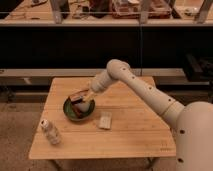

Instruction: Place the eraser in the ceramic cup

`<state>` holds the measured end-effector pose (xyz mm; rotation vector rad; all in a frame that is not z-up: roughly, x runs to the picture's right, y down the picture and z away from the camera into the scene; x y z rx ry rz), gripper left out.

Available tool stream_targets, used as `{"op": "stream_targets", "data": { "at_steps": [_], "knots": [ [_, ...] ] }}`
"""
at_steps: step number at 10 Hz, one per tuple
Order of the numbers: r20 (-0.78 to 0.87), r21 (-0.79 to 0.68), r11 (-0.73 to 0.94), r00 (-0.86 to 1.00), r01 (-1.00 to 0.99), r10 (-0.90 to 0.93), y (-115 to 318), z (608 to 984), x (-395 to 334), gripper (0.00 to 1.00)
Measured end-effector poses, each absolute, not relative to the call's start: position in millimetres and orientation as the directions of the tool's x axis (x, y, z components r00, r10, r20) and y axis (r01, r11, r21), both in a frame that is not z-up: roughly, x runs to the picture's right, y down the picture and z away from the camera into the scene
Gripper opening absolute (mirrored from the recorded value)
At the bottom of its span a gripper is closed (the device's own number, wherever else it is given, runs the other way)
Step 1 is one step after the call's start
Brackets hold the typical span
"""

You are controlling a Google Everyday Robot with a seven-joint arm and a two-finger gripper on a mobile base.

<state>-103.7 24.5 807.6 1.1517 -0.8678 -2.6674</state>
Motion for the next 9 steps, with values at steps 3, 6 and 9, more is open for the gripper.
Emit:
{"op": "stream_targets", "data": {
  "at_steps": [3, 6, 9],
  "knots": [
    [-0.633, 0.544, -0.831, -0.707, -0.118, -0.314, 25, 809, -105, 0.76],
    [-0.627, 0.538, -0.838, -0.706, -0.087, -0.329, 16, 811, -101, 0.76],
    [-0.622, 0.536, -0.843, -0.697, -0.046, -0.357, 5, 813, -87, 0.76]
  ]
}}
